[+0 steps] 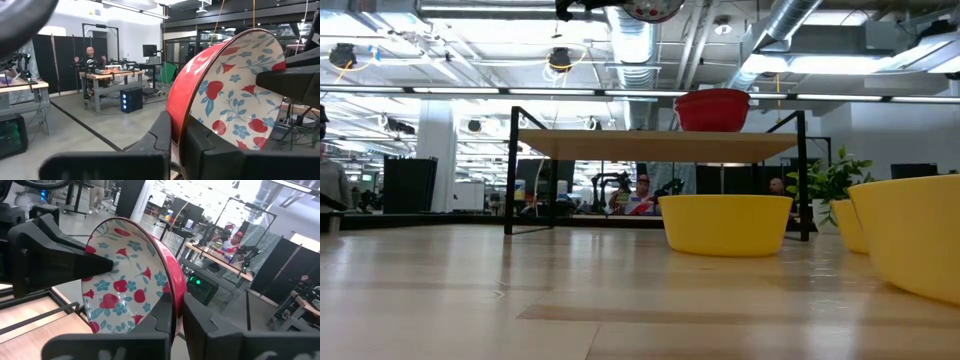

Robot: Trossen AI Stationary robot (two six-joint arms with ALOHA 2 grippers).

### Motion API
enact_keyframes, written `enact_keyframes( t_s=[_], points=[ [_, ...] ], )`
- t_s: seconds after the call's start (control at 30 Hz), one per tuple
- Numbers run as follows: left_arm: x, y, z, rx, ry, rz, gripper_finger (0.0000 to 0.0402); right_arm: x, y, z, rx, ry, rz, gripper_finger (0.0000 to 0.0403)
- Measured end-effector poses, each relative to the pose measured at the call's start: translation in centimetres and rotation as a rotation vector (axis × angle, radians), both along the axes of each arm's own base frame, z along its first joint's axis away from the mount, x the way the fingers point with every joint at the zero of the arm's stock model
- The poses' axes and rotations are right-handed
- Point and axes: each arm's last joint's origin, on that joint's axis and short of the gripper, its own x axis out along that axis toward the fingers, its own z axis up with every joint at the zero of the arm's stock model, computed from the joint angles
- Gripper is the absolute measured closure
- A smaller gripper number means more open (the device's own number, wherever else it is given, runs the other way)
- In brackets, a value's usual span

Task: Pick & Place Mini bowls
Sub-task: Stack the red patterned bowl on the red patterned bowl on the shelf

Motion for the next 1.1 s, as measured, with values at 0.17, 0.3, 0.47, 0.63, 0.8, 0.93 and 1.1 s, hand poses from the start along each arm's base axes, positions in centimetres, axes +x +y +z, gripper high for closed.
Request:
enact_keyframes(
  t_s=[0.17, 0.3, 0.47, 0.63, 0.8, 0.93, 1.1],
  points=[
    [0.0, 0.0, 0.0, -0.002, -0.002, -0.004, 0.0382, 0.0, 0.0, 0.0, -0.001, 0.002, 0.0, 0.0393],
    [0.0, -0.1, 0.1, -0.002, -0.004, -0.011, 0.0369, -0.1, -0.1, 0.1, -0.001, 0.001, -0.003, 0.0401],
    [0.0, -0.2, 0.1, -0.007, -0.015, -0.044, 0.0337, -0.2, 0.0, 0.1, -0.007, 0.007, -0.021, 0.04],
    [0.0, -0.4, 0.1, -0.008, -0.015, -0.059, 0.0309, -0.2, 0.1, 0.1, -0.013, 0.02, -0.017, 0.04],
    [-0.2, -0.8, 0.3, -0.006, -0.016, -0.064, 0.029, -0.2, 0.2, 0.0, -0.01, 0.019, -0.008, 0.04],
    [-1.0, -1.4, 1.1, 0.029, -0.016, -0.083, 0.0274, -0.1, 0.2, -0.1, -0.007, 0.022, 0.008, 0.0401],
    [-2.8, -2.1, 2.8, 0.083, -0.041, -0.097, 0.0255, 0.1, 0.2, -0.4, -0.01, 0.044, 0.007, 0.0401]
  ],
)
